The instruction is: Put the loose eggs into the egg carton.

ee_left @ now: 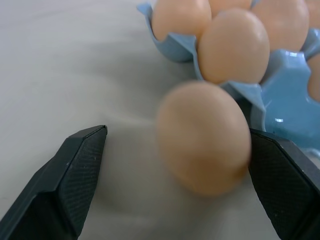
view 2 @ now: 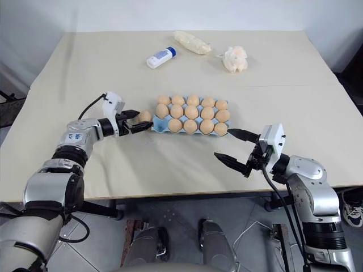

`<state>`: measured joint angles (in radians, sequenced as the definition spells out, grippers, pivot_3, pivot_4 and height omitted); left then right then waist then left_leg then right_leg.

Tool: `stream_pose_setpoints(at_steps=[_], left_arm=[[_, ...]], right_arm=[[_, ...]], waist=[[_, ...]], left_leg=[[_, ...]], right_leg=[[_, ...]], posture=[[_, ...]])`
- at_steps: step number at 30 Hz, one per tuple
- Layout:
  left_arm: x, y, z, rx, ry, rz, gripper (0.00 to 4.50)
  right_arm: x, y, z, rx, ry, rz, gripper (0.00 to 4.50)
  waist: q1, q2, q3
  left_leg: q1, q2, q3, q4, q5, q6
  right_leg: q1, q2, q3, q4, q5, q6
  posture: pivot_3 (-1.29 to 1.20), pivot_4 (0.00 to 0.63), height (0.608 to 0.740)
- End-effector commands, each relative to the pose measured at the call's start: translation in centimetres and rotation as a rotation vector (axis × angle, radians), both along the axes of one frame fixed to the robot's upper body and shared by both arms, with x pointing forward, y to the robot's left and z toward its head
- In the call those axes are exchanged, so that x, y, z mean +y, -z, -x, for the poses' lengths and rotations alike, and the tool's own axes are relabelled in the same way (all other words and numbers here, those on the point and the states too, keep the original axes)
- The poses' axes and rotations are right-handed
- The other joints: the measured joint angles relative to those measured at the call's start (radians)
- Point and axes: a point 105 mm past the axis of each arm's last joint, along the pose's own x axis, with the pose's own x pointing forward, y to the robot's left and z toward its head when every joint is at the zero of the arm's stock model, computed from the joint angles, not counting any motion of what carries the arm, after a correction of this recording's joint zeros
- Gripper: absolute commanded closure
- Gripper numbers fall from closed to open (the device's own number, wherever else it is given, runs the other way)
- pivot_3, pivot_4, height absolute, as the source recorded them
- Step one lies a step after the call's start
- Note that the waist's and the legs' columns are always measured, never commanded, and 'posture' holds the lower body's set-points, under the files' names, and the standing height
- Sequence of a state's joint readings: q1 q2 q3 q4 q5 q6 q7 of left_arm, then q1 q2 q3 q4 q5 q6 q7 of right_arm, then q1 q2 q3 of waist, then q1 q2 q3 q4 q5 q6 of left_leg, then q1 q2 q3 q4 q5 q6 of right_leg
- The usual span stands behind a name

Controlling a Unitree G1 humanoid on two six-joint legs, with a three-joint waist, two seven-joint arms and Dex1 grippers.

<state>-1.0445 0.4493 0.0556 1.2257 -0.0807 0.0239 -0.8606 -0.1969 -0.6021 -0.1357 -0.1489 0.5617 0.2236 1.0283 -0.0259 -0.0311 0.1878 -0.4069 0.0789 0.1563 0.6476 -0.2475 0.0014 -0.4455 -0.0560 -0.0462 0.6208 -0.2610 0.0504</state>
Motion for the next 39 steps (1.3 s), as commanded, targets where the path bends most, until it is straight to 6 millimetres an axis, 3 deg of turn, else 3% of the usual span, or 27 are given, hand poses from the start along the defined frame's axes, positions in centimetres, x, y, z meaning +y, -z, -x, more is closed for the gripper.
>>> stream_pose_setpoints(at_steps=[1,4,11,13,20,29,33,39], left_arm=[[-0.3,-1.2,-0.6,-0.043,-0.011,-0.012,0.03],[-0.5,-1.4,-0.8,-0.054,-0.024,0.002,0.59],[-0.7,-1.9,-1.2,-0.081,-0.048,0.018,2.75],[-0.6,-2.0,-1.2,-0.084,-0.052,0.022,3.06],[-0.2,-2.1,-1.1,-0.096,-0.047,0.025,3.17],[-0.7,-5.9,1.0,-0.192,0.205,0.108,3.2],[-1.6,-5.4,2.4,-0.14,0.329,0.063,3.2],[-2.4,-4.0,2.7,-0.072,0.353,0.014,3.2]], right_arm=[[-0.5,-1.3,0.2,-0.053,0.013,0.006,0.0],[-0.5,-1.4,0.1,-0.052,0.012,0.009,0.0],[-0.5,-1.5,-0.1,-0.051,0.008,0.021,0.0],[-0.5,-1.5,-0.1,-0.051,0.008,0.024,0.0],[-0.6,-1.5,0.0,-0.046,0.014,0.028,0.0],[-0.8,-1.5,0.4,-0.045,0.027,0.024,0.0],[-0.8,-1.4,0.3,-0.044,0.031,0.022,0.0],[-0.9,-1.5,0.1,-0.046,0.036,0.021,0.0]], waist=[[0.0,0.0,0.0],[-0.001,0.0,0.0],[-0.001,0.0,0.0],[0.0,0.0,0.0],[-0.001,0.0,0.0],[-0.001,0.0,0.0],[-0.001,0.0,0.0],[-0.002,0.0,0.0]], left_leg=[[0.0,0.0,0.0,0.0,0.0,0.0],[0.0,0.0,0.0,0.0,0.0,0.0],[0.0,0.0,0.0,0.0,0.0,0.0],[0.0,0.0,0.0,0.0,0.0,0.0],[0.0,0.0,0.0,0.0,0.0,0.0],[0.0,0.0,0.001,0.0,0.0,0.0],[0.0,0.0,0.003,0.0,0.0,0.0],[0.0,0.001,0.002,0.001,0.0,0.0]], right_leg=[[0.0,0.0,0.0,0.0,0.0,0.0],[0.0,0.0,0.0,0.0,0.0,0.0],[0.0,0.001,0.0,0.0,0.0,0.0],[0.0,0.001,0.0,0.0,0.0,0.0],[0.0,0.001,0.0,0.0,0.0,0.0],[0.0,0.002,0.0,0.0,0.0,0.0],[0.0,0.003,0.0,0.001,0.0,0.0],[0.0,0.004,0.001,0.002,0.0,0.0]], posture=[[0.0,0.15,0.74],[0.0,0.15,0.74],[0.0,0.15,0.74],[0.0,0.15,0.74],[0.0,0.15,0.74],[0.0,0.15,0.74],[0.0,0.15,0.74],[0.0,0.15,0.74]])
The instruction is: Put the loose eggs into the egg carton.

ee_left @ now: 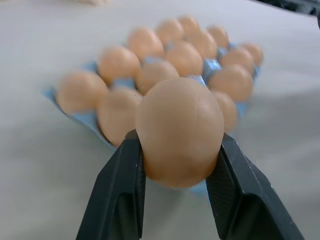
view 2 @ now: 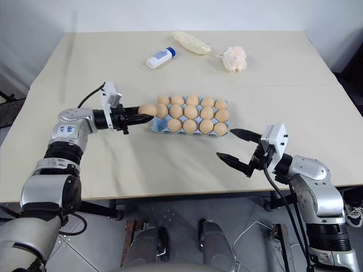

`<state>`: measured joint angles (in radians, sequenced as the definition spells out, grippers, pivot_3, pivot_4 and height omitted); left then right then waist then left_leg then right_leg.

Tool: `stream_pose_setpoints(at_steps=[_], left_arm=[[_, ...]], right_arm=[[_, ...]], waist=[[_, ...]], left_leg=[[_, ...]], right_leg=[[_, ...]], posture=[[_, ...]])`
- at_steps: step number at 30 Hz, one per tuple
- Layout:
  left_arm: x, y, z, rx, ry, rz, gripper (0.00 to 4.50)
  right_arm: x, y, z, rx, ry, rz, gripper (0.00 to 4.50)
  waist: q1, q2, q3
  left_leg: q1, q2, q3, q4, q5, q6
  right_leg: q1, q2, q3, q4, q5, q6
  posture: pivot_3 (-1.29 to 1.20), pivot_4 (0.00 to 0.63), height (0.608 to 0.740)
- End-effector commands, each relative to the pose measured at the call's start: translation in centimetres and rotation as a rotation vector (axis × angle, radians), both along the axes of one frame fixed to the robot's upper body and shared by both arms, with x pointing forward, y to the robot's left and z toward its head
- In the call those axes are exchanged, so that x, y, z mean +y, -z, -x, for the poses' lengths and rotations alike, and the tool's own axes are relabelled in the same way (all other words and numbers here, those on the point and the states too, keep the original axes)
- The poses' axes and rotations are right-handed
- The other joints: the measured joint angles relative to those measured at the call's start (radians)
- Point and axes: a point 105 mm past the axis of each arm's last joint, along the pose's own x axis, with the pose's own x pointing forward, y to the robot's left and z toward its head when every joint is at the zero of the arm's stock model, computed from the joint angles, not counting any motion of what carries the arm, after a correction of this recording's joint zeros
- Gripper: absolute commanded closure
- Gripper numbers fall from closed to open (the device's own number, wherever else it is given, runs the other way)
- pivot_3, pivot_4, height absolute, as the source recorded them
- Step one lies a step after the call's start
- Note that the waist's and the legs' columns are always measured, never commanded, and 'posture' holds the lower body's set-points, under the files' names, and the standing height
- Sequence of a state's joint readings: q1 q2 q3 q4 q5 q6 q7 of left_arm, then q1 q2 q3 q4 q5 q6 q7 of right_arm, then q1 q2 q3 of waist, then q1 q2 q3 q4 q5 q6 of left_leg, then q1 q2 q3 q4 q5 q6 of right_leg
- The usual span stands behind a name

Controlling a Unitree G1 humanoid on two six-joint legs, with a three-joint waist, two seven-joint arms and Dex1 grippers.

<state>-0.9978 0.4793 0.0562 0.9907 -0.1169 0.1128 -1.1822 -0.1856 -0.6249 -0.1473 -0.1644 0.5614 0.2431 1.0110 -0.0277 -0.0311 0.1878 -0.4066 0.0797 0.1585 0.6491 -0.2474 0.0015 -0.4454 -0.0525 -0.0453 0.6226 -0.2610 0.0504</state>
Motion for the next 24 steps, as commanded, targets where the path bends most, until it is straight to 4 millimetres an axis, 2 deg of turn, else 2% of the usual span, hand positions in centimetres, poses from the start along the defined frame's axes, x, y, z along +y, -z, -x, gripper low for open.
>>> stream_pose_setpoints(at_steps=[1,10,17,20,24], left_arm=[[-0.7,-0.8,-0.1,-0.032,0.019,-0.02,3.2],[-2.0,-1.1,-0.5,-0.061,0.023,-0.003,3.2],[-1.9,-1.1,-1.1,-0.044,-0.02,-0.038,0.86],[-1.7,-1.7,-1.2,-0.05,-0.025,-0.033,0.03],[-1.2,-2.9,-1.2,-0.076,-0.034,0.0,0.03]], right_arm=[[-0.3,-1.4,0.0,-0.055,0.01,0.001,0.0],[-0.7,-1.4,0.2,-0.054,0.025,0.003,0.0],[-0.7,-1.4,0.1,-0.051,0.029,0.005,0.0],[-0.7,-1.4,0.1,-0.052,0.028,0.006,0.0],[-0.7,-1.5,0.0,-0.055,0.024,0.008,0.0]], waist=[[0.0,0.0,0.0],[0.0,0.0,0.0],[0.0,0.0,0.0],[0.0,0.0,0.0],[0.0,0.0,0.0]], left_leg=[[0.0,0.0,-0.001,0.0,0.0,0.0],[0.0,0.0,-0.002,0.0,0.0,0.0],[0.0,0.0,-0.002,0.0,0.0,0.0],[0.0,0.0,-0.002,0.0,0.0,0.0],[0.0,0.0,-0.002,0.0,0.0,0.0]], right_leg=[[0.0,0.0,0.0,0.0,0.0,0.0],[0.0,0.0,0.0,0.0,0.0,0.0],[0.0,0.0,0.0,0.0,0.0,0.0],[0.0,0.0,0.0,0.0,0.0,0.0],[0.0,0.0,0.0,0.0,0.0,0.0]], posture=[[0.0,0.15,0.74],[0.0,0.15,0.74],[0.0,0.15,0.74],[0.0,0.15,0.74],[0.0,0.15,0.74]])
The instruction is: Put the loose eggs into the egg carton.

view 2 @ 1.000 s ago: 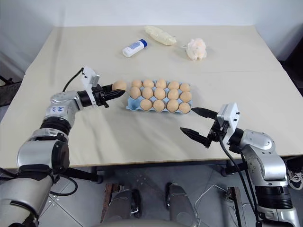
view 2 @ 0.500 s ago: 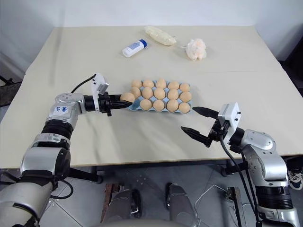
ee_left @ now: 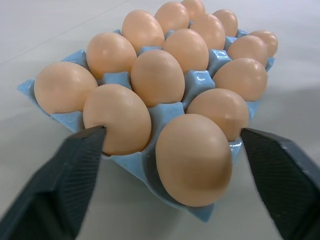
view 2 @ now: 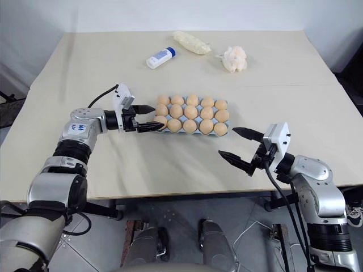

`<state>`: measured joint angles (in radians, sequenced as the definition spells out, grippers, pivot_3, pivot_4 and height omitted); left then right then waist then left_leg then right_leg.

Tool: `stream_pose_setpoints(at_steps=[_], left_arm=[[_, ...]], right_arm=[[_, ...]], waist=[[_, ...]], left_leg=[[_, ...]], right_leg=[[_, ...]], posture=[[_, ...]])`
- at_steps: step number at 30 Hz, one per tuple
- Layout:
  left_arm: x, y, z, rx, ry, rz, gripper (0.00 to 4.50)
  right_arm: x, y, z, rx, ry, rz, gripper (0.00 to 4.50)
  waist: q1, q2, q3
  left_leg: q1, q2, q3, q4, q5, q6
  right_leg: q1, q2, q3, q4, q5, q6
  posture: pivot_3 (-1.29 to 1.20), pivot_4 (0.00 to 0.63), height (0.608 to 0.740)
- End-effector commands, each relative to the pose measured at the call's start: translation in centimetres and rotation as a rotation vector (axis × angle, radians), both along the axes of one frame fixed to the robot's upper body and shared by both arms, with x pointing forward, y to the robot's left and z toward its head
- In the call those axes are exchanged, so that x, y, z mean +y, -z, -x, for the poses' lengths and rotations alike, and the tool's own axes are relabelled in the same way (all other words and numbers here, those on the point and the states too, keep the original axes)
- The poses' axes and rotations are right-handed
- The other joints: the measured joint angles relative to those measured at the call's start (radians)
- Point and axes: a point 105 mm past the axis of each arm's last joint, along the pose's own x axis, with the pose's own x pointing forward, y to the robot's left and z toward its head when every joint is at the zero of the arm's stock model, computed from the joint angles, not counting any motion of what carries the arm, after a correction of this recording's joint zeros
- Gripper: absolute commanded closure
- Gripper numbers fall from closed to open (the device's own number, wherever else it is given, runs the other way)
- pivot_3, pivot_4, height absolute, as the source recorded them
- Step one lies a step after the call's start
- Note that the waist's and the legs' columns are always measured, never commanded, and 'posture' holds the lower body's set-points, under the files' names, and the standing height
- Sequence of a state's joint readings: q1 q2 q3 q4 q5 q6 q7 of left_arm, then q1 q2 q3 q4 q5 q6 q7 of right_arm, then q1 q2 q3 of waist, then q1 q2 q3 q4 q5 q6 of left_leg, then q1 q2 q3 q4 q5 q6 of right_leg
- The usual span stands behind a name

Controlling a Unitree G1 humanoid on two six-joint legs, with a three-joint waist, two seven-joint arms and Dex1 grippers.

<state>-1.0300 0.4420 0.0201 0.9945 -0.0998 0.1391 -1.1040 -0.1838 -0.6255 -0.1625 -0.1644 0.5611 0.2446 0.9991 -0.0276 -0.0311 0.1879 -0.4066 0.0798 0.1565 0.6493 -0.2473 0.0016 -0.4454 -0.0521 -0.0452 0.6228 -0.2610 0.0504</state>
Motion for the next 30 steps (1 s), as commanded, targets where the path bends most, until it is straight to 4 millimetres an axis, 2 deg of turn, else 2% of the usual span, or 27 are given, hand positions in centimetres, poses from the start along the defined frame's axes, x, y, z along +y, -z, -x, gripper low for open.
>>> stream_pose_setpoints(at_steps=[1,5,9,15,19,21,22,25,30], left_arm=[[0.5,-3.2,-0.2,-0.087,-0.003,0.042,0.03],[2.6,-5.2,0.7,-0.13,-0.005,0.086,0.03],[4.5,-5.3,1.8,-0.12,-0.039,0.076,0.03],[7.1,-3.9,4.5,-0.084,-0.042,0.068,0.03],[8.4,-2.0,6.1,-0.033,-0.053,0.054,0.03],[9.3,-2.3,6.4,-0.262,-0.093,-0.078,0.03],[9.8,-2.4,6.5,-0.28,-0.112,-0.084,0.03],[9.7,-2.2,7.1,-0.195,-0.087,-0.028,0.03],[9.7,-2.3,7.5,-0.167,-0.089,-0.037,0.03]], right_arm=[[-0.4,-1.3,0.1,-0.05,-0.002,0.014,0.0],[-0.7,-1.7,-0.1,-0.058,-0.011,0.029,0.0],[-1.1,-1.9,-0.4,-0.059,-0.021,0.047,0.0],[-1.3,-2.2,-1.0,-0.059,-0.047,0.065,0.0],[-1.6,-2.1,-1.3,-0.045,-0.077,0.086,0.0],[-2.1,-2.1,-1.6,-0.041,-0.086,0.104,0.0],[-2.3,-2.1,-1.8,-0.039,-0.089,0.111,0.0],[-2.5,-2.2,-2.3,-0.041,-0.092,0.119,0.0],[-2.4,-2.3,-2.4,-0.049,-0.096,0.118,0.0]], waist=[[0.0,0.0,0.0],[-0.002,0.0,0.0],[-0.003,0.0,0.0],[-0.002,0.0,0.0],[-0.001,0.0,0.0],[-0.001,0.0,0.0],[-0.001,0.0,0.0],[-0.001,0.0,0.0],[0.0,0.0,0.0]], left_leg=[[0.0,0.0,0.0,0.0,0.0,0.0],[0.0,0.0,0.0,0.0,0.0,0.0],[0.001,0.001,0.001,-0.001,0.0,0.0],[0.001,0.002,0.001,0.001,0.0,-0.001],[0.002,0.002,0.002,0.001,0.0,-0.001],[0.002,0.002,0.001,0.001,0.0,-0.001],[0.002,0.002,0.001,0.0,0.0,0.0],[0.002,0.002,0.001,0.0,0.0,0.0],[0.002,0.002,0.001,0.0,0.0,0.0]], right_leg=[[0.0,0.0,0.0,0.0,0.0,0.0],[0.0,0.0,0.0,0.0,0.0,0.0],[0.0,0.001,0.001,0.001,0.0,-0.001],[0.0,0.002,0.002,0.003,-0.001,-0.002],[-0.001,-0.002,0.003,0.004,-0.001,-0.002],[-0.001,-0.006,0.002,0.004,-0.001,-0.002],[-0.001,-0.008,0.002,0.004,-0.001,-0.002],[-0.001,-0.009,0.002,0.003,-0.001,-0.002],[-0.001,-0.01,0.002,0.003,-0.001,-0.001]], posture=[[0.0,0.15,0.74],[0.0,0.15,0.74],[0.0,0.15,0.74],[0.0,0.15,0.74],[0.0,0.15,0.74],[0.0,0.15,0.74],[0.0,0.15,0.74],[0.0,0.15,0.74],[0.0,0.15,0.74]])
